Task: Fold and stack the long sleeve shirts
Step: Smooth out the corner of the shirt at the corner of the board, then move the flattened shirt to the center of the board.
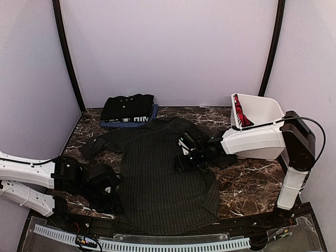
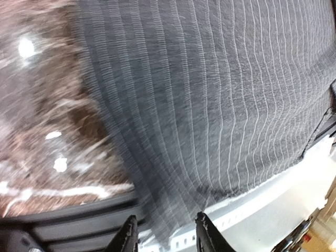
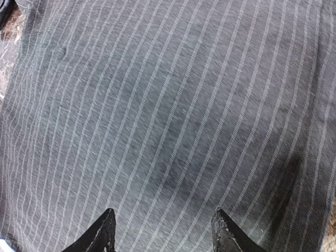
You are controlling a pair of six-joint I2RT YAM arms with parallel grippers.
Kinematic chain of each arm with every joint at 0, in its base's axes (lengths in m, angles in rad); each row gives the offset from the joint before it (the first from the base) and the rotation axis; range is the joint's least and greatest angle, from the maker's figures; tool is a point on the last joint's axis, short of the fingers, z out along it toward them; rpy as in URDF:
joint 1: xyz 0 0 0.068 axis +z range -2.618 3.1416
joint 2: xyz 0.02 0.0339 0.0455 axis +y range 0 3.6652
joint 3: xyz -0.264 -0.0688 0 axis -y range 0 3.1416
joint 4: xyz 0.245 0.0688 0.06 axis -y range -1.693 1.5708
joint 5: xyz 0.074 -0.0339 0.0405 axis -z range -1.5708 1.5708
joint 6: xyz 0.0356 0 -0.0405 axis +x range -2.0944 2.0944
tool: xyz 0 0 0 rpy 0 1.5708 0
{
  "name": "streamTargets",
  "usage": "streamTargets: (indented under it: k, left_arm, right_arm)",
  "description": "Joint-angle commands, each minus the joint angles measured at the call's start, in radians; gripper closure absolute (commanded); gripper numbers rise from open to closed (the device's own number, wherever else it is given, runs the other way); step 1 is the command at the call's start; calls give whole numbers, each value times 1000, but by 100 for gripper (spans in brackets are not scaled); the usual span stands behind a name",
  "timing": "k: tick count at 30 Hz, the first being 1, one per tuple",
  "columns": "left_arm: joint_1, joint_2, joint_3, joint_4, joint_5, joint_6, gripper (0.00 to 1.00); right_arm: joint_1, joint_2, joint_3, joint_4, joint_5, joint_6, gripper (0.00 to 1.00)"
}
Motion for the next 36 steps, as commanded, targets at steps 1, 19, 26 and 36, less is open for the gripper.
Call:
streamTargets:
  k: [1,19,26,36]
  left_arm:
    - [-5,-133,24,-143,-69,-78,64]
    - [275,449,266,298,5,348,58]
    - [316,483,123,241,-19,346,62]
    - [515,332,-2,76,-161,361,65]
  right_arm:
    - [9,-97,-36,13,51,17,40]
    - [72,-123,-161,23,63,97,40]
    - [142,-86,-190,27,48,133,39]
    - [246,-121,-124,12,53,178,38]
